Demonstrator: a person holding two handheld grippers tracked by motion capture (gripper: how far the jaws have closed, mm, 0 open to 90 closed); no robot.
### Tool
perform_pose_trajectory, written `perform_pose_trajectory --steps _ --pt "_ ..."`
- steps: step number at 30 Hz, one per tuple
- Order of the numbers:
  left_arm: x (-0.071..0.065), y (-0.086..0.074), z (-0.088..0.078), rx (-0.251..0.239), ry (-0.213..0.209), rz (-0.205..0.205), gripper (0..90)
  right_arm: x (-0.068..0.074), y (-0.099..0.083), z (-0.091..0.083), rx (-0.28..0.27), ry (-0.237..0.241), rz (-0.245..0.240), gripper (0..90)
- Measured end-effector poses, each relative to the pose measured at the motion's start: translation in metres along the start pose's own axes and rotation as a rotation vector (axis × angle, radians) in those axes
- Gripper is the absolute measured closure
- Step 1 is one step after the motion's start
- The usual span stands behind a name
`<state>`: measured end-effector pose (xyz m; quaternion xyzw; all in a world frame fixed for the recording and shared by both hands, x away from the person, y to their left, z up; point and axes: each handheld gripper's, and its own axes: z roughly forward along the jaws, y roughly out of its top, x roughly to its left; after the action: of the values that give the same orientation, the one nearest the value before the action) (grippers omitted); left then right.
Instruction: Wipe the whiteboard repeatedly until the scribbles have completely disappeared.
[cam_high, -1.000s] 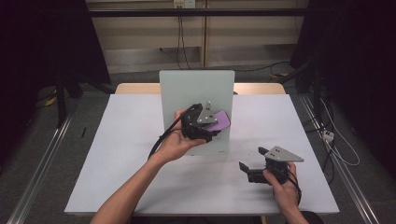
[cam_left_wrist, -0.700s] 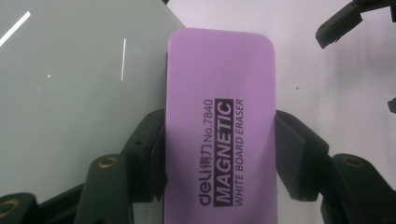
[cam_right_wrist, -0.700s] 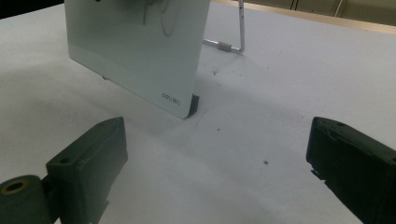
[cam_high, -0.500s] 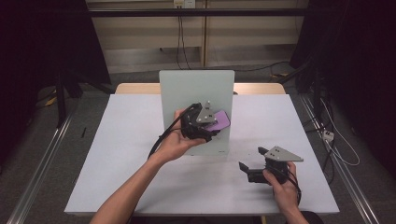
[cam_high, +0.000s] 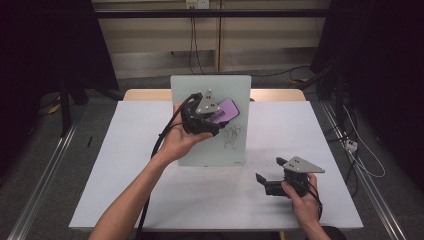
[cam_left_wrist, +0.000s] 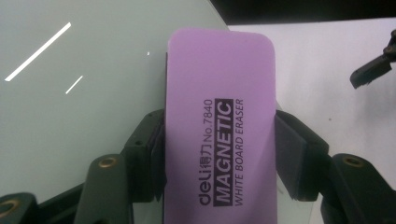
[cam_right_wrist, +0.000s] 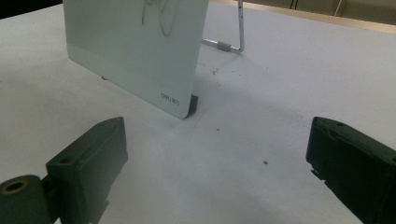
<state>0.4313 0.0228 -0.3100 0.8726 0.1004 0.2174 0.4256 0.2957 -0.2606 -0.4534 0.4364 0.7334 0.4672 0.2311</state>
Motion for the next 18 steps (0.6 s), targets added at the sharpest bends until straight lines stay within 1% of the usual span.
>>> perform_pose_trajectory --steps 3,6,7,8,9,11,13,16,18 --pt "-0.005 -0.002 0.004 0.022 -0.008 0.014 40.9 0.0 0.0 0.0 -0.001 0.0 -0.003 5.6" --pt "-0.008 -0.003 0.007 0.033 -0.016 0.025 40.9 0.0 0.0 0.0 -0.001 -0.001 -0.003 5.6" --pt "-0.009 -0.003 0.008 0.034 -0.014 0.024 40.9 0.0 0.0 0.0 -0.001 0.0 -0.003 5.6" --pt "-0.01 -0.003 0.009 0.036 -0.02 0.021 40.8 0.0 0.0 0.0 0.0 0.0 -0.002 5.6" --pt "-0.01 -0.003 0.01 0.036 -0.022 0.025 40.9 0.0 0.0 0.0 -0.001 0.0 -0.002 5.6" --pt "-0.012 0.0 0.014 0.039 -0.03 0.015 40.8 0.0 0.0 0.001 0.0 0.0 -0.005 5.6" --pt "-0.016 0.004 0.019 0.047 -0.032 0.033 40.8 0.0 0.0 0.002 -0.001 -0.003 -0.002 5.6" --pt "-0.021 0.006 0.025 0.048 -0.049 0.038 40.8 0.0 0.001 0.001 0.0 0.001 -0.003 5.6" --pt "-0.024 0.006 0.029 0.051 -0.052 0.045 40.8 0.001 0.0 0.001 0.002 0.003 -0.005 5.5"
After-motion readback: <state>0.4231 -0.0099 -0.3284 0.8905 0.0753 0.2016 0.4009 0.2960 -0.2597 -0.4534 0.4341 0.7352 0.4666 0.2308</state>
